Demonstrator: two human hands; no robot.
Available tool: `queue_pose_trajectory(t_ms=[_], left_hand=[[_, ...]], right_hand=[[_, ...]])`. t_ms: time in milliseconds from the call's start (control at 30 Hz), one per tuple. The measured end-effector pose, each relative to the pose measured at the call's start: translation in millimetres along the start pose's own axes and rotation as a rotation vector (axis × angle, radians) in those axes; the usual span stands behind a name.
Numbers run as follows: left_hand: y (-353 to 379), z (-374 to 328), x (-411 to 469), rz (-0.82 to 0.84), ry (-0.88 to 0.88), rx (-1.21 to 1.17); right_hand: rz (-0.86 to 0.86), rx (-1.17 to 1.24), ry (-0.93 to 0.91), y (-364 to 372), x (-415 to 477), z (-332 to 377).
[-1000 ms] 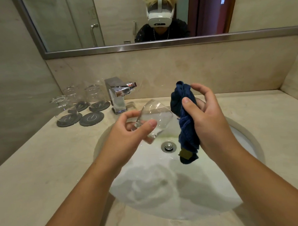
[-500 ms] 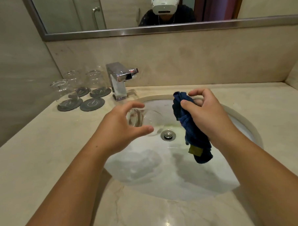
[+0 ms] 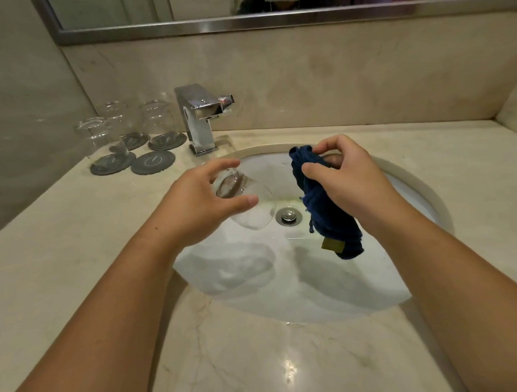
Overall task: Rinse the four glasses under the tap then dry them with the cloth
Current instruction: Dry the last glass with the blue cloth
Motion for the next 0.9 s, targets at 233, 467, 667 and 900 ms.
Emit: queue_pose_trajectory(t_ms=[233,467,667,900], left_hand=[[2,7,2,-0.113,-0.267,-0.680],[16,5,1,-0.075,-0.330,-0.817],[19,5,0,-0.062,-0.344,-0.843],[21,1,-2,0.007,-0.279,-0.796]], right_hand=[[0.034,0.214,-0.061,6,-6,14],[0.098,0.157,-0.234,27,-23,27],[0.188,0.138,-0.260,25,-28,30],[0.411,0.063,-0.196,42,-39,31]])
Point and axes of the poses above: each hand's wrist, its own x-axis towards the middle knuckle, its own y-axis out of the palm, z = x × y, the point moved 5 cm from there along x, towards the middle knuckle, and after that the axes turned 3 degrees about -x, right-handed, at the moved point
